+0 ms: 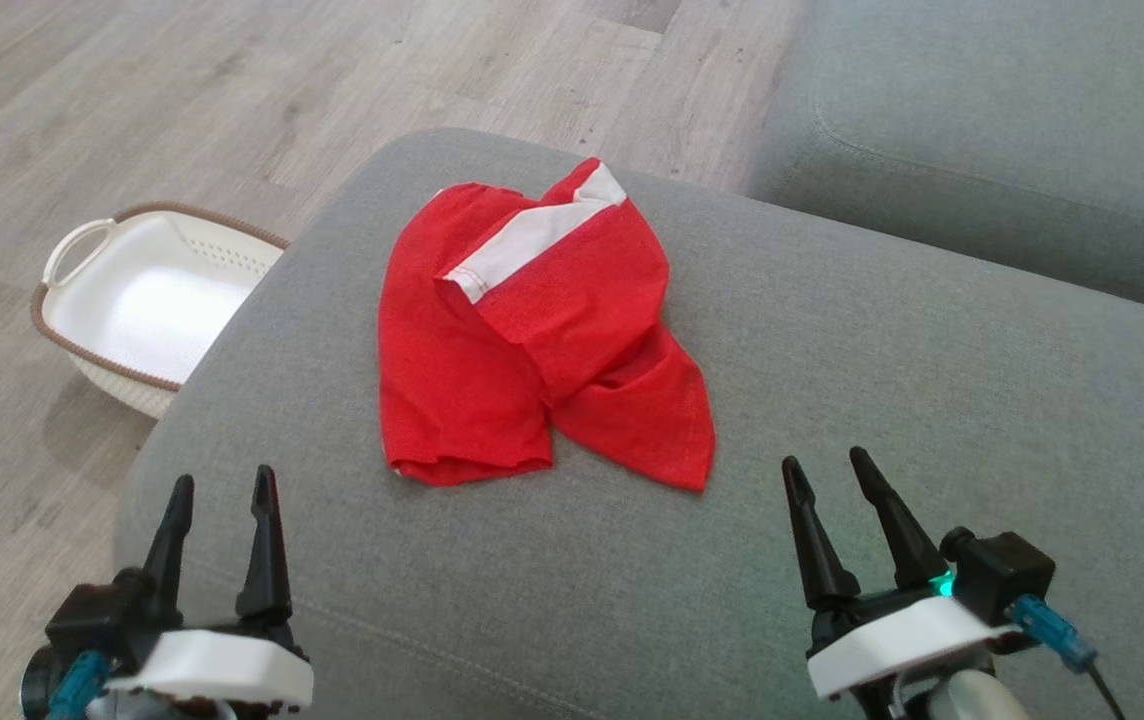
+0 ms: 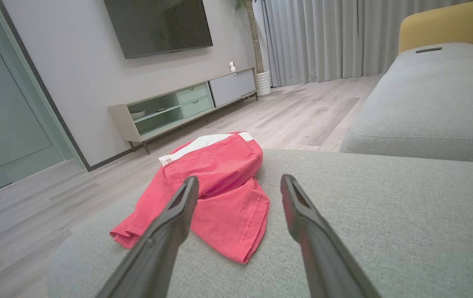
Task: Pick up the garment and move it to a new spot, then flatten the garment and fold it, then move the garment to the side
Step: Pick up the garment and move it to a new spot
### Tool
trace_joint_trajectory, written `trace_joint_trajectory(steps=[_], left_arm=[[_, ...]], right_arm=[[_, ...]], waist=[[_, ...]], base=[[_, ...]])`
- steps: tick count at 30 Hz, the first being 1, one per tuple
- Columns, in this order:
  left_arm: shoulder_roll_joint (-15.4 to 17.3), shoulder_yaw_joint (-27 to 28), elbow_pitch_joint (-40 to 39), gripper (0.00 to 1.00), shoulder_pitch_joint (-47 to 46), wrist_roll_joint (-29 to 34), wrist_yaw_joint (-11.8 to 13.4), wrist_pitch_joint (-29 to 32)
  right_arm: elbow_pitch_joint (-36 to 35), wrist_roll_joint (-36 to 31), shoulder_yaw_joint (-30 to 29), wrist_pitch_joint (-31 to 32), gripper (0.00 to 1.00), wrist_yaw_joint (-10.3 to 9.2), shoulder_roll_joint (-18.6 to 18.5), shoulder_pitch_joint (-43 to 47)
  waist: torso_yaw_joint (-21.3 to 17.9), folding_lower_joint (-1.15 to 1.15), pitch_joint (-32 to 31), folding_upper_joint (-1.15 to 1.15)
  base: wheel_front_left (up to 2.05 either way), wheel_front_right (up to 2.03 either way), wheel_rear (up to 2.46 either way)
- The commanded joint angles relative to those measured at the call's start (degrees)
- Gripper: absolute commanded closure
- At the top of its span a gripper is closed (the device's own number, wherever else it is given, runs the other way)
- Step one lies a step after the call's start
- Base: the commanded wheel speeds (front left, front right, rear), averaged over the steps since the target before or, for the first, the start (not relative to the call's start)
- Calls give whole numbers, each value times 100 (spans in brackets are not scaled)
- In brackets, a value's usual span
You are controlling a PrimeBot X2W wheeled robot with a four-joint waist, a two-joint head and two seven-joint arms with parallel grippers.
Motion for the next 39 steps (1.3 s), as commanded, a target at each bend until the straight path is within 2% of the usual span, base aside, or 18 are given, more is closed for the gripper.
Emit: trace_joint_trajectory(steps=[1, 7, 10, 16, 21, 28, 32, 35, 39], left_arm=[[-4, 179, -212, 0, -257, 50, -15, -70], [-4, 214, -110, 0, -378, 240, -153, -70], [25, 261, -9, 0, -622, 369, -253, -70], [347, 116, 641, 0, -1444, 500, -422, -70], [906, -516, 1518, 0, -2466, 382, -488, 10], [1837, -1975, 2311, 0, -3888, -596, -493, 776], [2202, -2620, 2684, 0, -4486, -1051, -493, 1083], [2342, -2970, 2971, 0, -4870, -1342, -493, 1205], [2357, -3297, 3443, 0, -5216, -1529, -494, 1320]], right_arm=[[-168, 43, 131, -63, 0, -4, -39, -111], [-173, 43, 167, -63, 0, -4, -39, -168], [-207, -67, 54, -63, 0, -4, -39, -256], [-317, -328, -175, -63, 0, -4, -39, -518], [-460, -474, -394, -63, 0, -4, -39, -752], [-566, -591, -555, -63, 0, -4, -39, -998], [-589, -612, -555, -63, 0, -4, -39, -1104], [-595, -628, -581, -63, 0, -4, -39, -1168], [-573, -638, -561, -63, 0, -4, -39, -1211]], waist=[[5, 0, 2, 0], [-113, 0, 107, 0], [-212, 0, 365, 0], [-518, 0, 950, 0], [-797, 0, 1452, 0], [-1140, 0, 1953, 0], [-1323, 0, 2151, 0], [-1420, 0, 2285, 0], [-1533, 0, 2377, 0]], base=[[0, 0, 0], [0, 0, 0], [0, 0, 0], [0, 0, 0], [0, 0, 0], [0, 0, 0], [0, 0, 0], [0, 0, 0], [0, 0, 0]])
